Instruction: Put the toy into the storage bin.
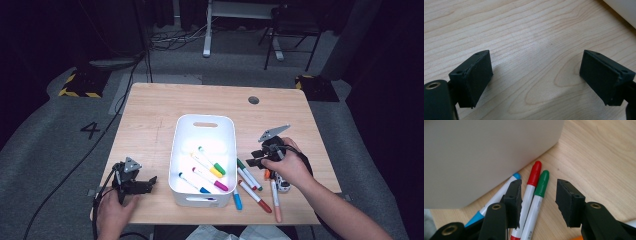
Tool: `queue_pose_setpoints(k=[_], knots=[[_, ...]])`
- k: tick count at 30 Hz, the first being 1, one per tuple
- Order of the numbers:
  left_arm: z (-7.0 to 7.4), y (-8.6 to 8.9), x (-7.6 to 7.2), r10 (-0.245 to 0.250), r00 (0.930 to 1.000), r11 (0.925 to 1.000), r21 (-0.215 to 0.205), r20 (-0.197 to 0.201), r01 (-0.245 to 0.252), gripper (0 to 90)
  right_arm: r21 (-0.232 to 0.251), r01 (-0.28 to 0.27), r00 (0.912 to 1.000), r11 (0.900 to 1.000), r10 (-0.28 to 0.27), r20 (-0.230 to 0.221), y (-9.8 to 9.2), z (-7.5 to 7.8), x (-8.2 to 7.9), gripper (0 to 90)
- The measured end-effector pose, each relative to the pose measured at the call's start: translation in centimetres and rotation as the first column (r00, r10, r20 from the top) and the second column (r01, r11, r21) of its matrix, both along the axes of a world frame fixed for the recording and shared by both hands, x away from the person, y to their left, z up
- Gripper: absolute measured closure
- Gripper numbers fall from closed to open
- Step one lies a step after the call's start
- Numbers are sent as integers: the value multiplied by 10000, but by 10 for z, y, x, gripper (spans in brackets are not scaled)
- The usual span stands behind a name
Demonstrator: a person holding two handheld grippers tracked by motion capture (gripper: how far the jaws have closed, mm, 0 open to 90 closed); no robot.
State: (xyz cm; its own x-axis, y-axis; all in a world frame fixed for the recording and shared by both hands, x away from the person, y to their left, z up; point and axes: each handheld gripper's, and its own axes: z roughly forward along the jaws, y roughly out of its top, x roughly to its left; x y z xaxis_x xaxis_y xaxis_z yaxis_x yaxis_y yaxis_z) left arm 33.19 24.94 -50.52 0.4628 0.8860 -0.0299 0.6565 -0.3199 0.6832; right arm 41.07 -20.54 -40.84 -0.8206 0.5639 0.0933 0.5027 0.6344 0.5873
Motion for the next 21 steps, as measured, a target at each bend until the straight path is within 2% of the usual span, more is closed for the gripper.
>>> queue_pose_setpoints(k=[11,21], knots=[[0,0,0,1,10000,10000,5,4,-1,114,-403,30,9996,9992,-41,-275,-2,-32,-2,563],[0,0,0,4,10000,10000,8,6,-4,114,-447,-9,9985,9990,-15,-539,-1,-52,-1,578]])
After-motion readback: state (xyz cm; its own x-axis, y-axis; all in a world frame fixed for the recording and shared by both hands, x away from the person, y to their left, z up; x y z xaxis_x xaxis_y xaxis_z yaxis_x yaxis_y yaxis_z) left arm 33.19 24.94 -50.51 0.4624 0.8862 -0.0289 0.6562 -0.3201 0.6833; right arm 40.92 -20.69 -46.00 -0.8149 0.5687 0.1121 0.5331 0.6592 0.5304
